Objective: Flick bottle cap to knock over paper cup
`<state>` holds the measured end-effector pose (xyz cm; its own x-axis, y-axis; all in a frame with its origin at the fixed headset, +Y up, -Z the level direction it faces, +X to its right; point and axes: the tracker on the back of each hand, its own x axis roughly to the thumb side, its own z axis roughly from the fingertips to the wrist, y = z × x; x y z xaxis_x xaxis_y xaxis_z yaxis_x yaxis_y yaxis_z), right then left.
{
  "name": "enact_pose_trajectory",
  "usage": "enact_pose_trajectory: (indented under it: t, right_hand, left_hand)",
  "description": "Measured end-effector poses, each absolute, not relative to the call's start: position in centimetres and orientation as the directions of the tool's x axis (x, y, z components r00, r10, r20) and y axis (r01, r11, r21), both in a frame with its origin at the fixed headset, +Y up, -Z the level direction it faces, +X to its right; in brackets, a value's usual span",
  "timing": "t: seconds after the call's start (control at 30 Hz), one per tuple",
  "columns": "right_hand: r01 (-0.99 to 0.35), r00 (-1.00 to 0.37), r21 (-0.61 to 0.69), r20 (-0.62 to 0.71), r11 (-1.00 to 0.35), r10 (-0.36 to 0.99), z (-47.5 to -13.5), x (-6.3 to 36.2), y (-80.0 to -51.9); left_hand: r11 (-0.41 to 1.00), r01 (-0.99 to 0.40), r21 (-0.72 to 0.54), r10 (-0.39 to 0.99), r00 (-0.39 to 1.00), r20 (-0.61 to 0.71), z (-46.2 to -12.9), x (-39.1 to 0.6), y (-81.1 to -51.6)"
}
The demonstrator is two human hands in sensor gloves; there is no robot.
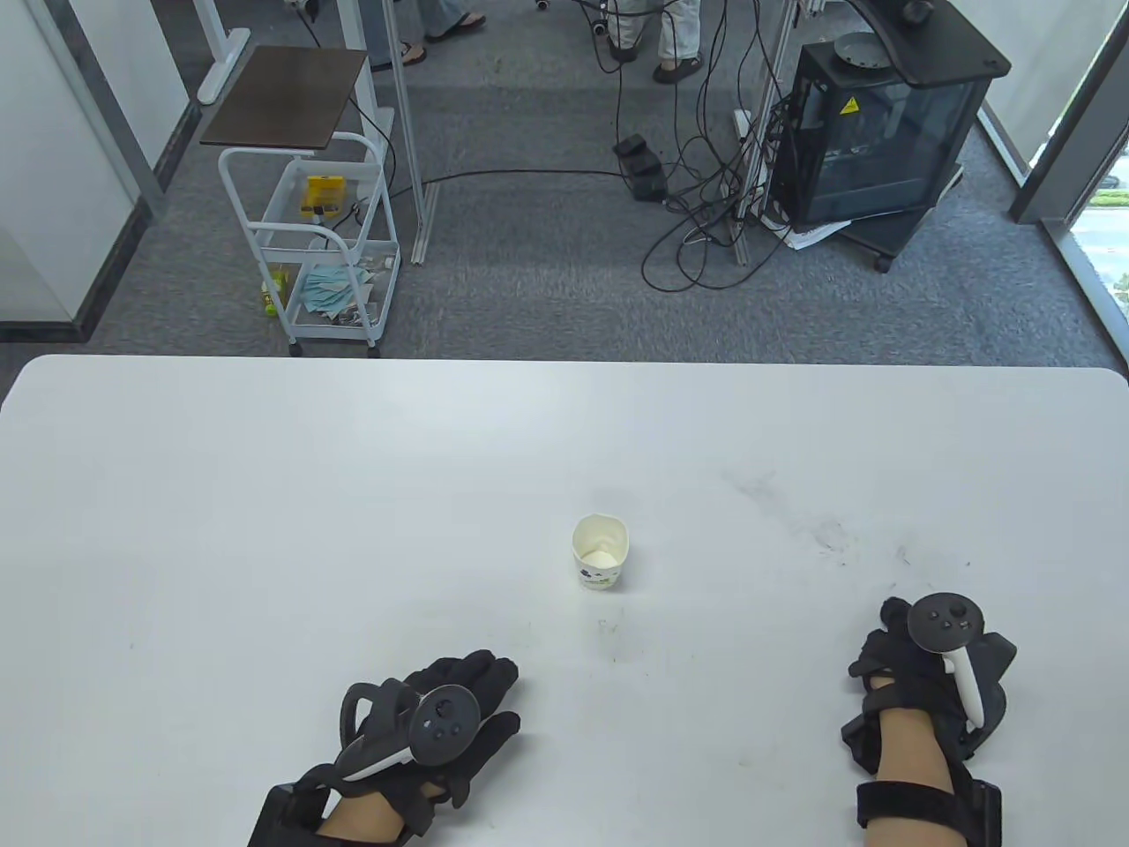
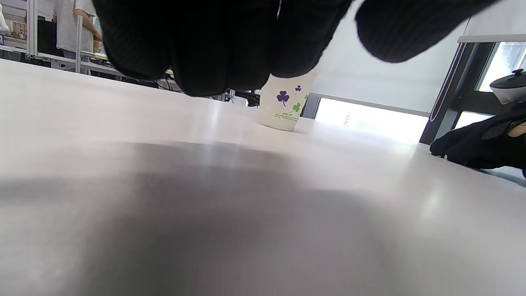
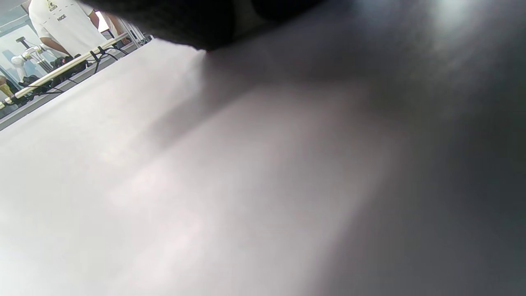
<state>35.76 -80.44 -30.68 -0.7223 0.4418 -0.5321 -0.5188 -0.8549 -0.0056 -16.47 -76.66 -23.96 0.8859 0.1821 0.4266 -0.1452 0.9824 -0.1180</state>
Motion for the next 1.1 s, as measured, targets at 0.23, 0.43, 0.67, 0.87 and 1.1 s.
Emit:
enact_pose_trajectory:
  t: [0.23,0.43,0.67,0.87,1.1]
  right_hand:
    - [-0.479,-0.810,-0.003,-0.384,-0.878,0.444,-31.3,33.0,-79.7]
    - [-0.412,-0.898,0.008,-0.170,-0.911,0.405,-31.8,27.9,-78.9]
    - [-0.319,-0.942,0.120,0.074,-0.940,0.328,-31.4,20.8,-78.8]
    - [-0.250,-0.923,0.221,0.239,-0.943,0.301,-30.4,15.7,-79.2]
    - [-0.147,-0.904,0.263,0.355,-0.953,0.238,-29.6,11.5,-79.5]
  left_hand:
    - [0.982,-0.149,-0.112,0.183,0.887,0.424,-24.0,-16.5,-76.6]
    - [0.982,-0.154,-0.108,0.186,0.886,0.425,-24.0,-16.6,-76.6]
    - [0.983,-0.149,-0.108,0.181,0.884,0.431,-24.0,-16.4,-76.7]
    - [0.984,-0.139,-0.109,0.173,0.882,0.438,-23.9,-16.3,-76.8]
    - [0.984,-0.138,-0.115,0.175,0.878,0.445,-23.9,-16.1,-76.9]
